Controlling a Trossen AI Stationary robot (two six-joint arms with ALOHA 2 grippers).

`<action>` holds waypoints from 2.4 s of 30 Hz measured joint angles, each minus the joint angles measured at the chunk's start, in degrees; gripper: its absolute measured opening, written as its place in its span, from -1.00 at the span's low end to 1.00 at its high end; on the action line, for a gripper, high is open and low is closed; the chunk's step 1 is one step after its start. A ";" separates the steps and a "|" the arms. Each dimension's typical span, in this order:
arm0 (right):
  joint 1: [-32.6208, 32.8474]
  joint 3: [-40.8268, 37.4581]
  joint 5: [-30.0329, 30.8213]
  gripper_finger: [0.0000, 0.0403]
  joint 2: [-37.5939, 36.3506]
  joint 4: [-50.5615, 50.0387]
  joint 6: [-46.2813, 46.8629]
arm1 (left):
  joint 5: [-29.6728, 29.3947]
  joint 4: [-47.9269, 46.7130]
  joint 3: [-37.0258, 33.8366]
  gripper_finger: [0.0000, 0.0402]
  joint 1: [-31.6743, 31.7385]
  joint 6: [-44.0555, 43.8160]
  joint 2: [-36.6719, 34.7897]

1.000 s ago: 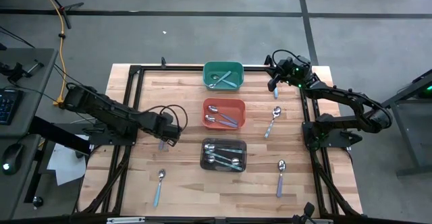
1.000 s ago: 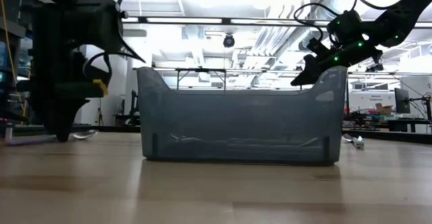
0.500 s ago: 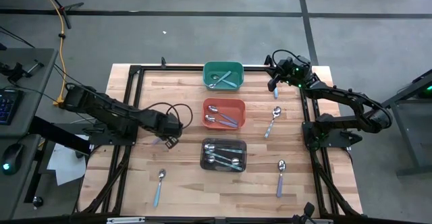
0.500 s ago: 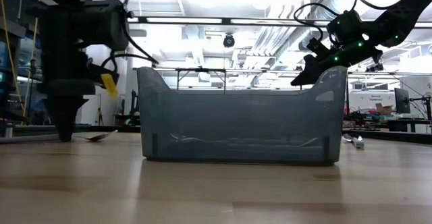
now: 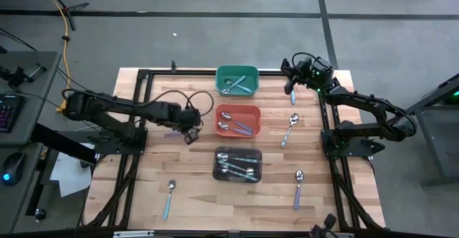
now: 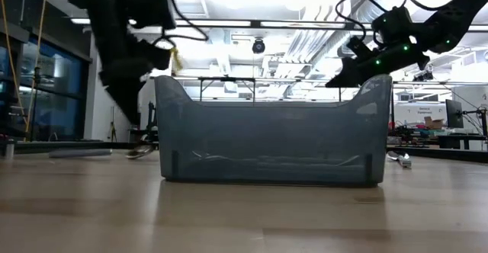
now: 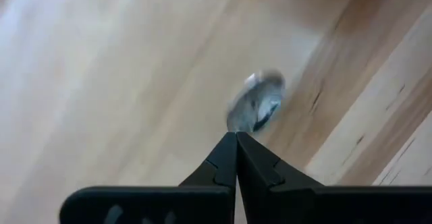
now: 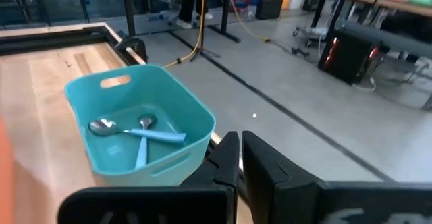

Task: Sort silverware by color (type)
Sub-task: Put the top violet spoon into the orange bin

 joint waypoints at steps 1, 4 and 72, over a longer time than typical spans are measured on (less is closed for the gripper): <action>0.00 0.08 -0.02 -0.98 0.02 0.35 -0.29 | 0.08 0.20 0.92 -0.99 0.56 0.98 -0.01; 0.00 1.44 -0.01 -0.98 0.02 0.18 -0.90 | 2.21 0.23 1.95 -1.00 1.75 3.80 -0.01; 0.02 8.44 -0.02 -0.98 0.02 -5.53 -2.28 | 15.48 10.31 10.43 -0.97 11.46 26.17 0.05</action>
